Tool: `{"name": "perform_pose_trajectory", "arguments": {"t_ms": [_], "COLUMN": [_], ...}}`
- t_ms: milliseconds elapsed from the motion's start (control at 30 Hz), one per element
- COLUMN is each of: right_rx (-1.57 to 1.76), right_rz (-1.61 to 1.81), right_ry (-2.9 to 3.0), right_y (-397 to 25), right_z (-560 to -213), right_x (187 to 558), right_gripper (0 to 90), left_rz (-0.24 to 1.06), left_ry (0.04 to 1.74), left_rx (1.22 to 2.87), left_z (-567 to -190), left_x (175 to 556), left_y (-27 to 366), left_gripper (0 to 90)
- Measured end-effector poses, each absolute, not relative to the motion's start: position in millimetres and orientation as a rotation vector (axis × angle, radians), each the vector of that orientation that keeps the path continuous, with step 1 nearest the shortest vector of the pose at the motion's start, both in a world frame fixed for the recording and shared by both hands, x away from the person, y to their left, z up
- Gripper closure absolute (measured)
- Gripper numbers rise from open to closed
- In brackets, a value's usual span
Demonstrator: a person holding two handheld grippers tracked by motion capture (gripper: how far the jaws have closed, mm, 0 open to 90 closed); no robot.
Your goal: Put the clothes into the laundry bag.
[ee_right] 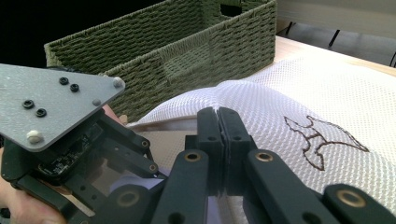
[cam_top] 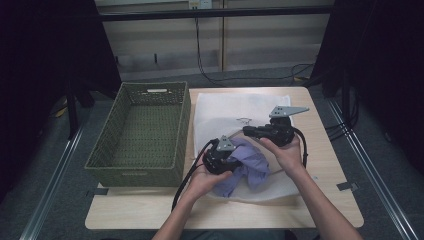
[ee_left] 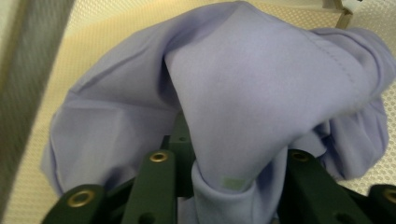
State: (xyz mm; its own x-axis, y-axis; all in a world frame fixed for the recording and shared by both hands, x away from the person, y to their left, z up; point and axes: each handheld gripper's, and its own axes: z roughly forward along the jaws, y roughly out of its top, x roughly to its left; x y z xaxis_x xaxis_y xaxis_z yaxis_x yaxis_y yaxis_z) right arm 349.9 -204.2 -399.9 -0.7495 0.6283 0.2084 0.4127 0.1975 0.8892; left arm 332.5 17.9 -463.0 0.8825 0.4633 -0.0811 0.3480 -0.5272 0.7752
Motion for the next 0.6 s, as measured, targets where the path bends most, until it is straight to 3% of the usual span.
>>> {"name": "perform_pose_trajectory", "arguments": {"t_ms": [67,100,133,200,333,367,600], "right_rx": [1.002,0.996,0.996,0.995,0.999,0.999,0.996], "right_rz": [1.579,1.579,1.579,1.580,1.582,1.584,1.583], "right_ry": [2.272,2.273,2.273,2.274,2.273,2.271,2.273], "right_y": [-203.5,-202.9,-202.9,-203.2,-204.5,-204.8,-204.6], "right_z": [-400.5,-400.1,-400.1,-399.9,-399.2,-399.1,-399.0], "right_x": [349.5,349.1,349.1,349.0,348.6,348.7,348.7], "right_gripper": [89.2,89.2,89.2,89.2,89.2,89.2,89.2], "left_rz": [0.175,0.179,0.178,0.187,0.182,0.173,0.157], "left_ry": [0.593,0.608,0.626,0.666,0.636,0.639,0.649], "left_rx": [2.171,2.182,2.175,2.177,2.124,2.102,2.045], "left_z": [-465.4,-465.2,-466.1,-464.7,-457.8,-456.3,-452.8], "left_x": [331.7,331.2,331.3,330.4,324.0,322.4,311.4], "left_y": [19.4,20.9,21.3,23.3,29.1,31.1,42.2], "left_gripper": [61.1,52.3,52.3,40.9,34.5,27.2,20.6]}}
